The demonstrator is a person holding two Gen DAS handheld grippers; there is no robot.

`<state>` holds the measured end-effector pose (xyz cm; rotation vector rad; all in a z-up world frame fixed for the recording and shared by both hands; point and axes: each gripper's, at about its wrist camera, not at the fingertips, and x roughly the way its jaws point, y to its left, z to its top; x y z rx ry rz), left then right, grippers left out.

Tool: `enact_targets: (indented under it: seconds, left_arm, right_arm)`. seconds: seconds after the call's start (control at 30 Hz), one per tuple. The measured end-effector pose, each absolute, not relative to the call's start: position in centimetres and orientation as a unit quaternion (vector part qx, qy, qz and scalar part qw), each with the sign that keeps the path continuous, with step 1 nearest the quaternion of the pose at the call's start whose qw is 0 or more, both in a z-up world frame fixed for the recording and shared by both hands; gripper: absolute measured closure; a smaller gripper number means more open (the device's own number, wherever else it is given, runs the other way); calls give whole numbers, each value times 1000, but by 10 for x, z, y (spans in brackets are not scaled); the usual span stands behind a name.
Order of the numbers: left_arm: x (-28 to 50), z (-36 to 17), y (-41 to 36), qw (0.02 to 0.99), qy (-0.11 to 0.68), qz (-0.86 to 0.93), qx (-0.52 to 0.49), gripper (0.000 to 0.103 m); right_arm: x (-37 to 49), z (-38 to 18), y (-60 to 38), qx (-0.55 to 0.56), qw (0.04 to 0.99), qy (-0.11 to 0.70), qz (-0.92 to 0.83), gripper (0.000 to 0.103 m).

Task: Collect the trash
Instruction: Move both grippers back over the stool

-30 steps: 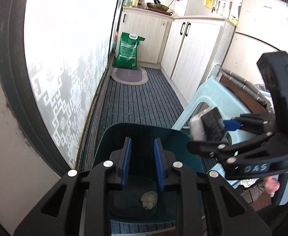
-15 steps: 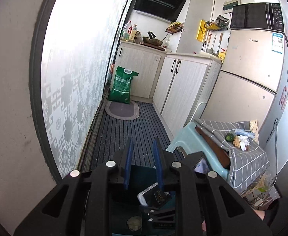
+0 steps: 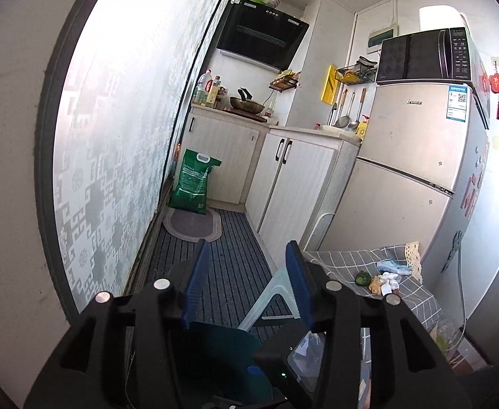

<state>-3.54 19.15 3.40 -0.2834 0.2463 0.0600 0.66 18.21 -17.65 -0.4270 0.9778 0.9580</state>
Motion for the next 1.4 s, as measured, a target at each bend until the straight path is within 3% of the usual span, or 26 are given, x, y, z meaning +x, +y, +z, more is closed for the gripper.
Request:
enact_targets:
  seconds: [0.07,0.17,0.5,1.07,1.3,1.4]
  left_arm:
    - [-35,38,189,984,111,31,-139,52]
    - [-30,46,184,983,111,41,-138,51]
    - [-8,60,141,985,115,19,-125,49]
    - [68,19,16,964,245,-67,-75,47]
    - [100,-7,-20,943,309,-92,-79,60]
    - [112,-16,-29,937,328,-93,-80,61]
  right_arm:
    - [3,-152,175,-185,764,423,450,36]
    - [3,-114,156,-161,785,388,455,43]
    - [9,-12,55,-114,854,293,415,43]
    - [64,-12,-121,-51,911,293,284,55]
    - [73,-29,-153,-32,908,313,278,61]
    - [74,-32,-163,-28,906,314,281,64]
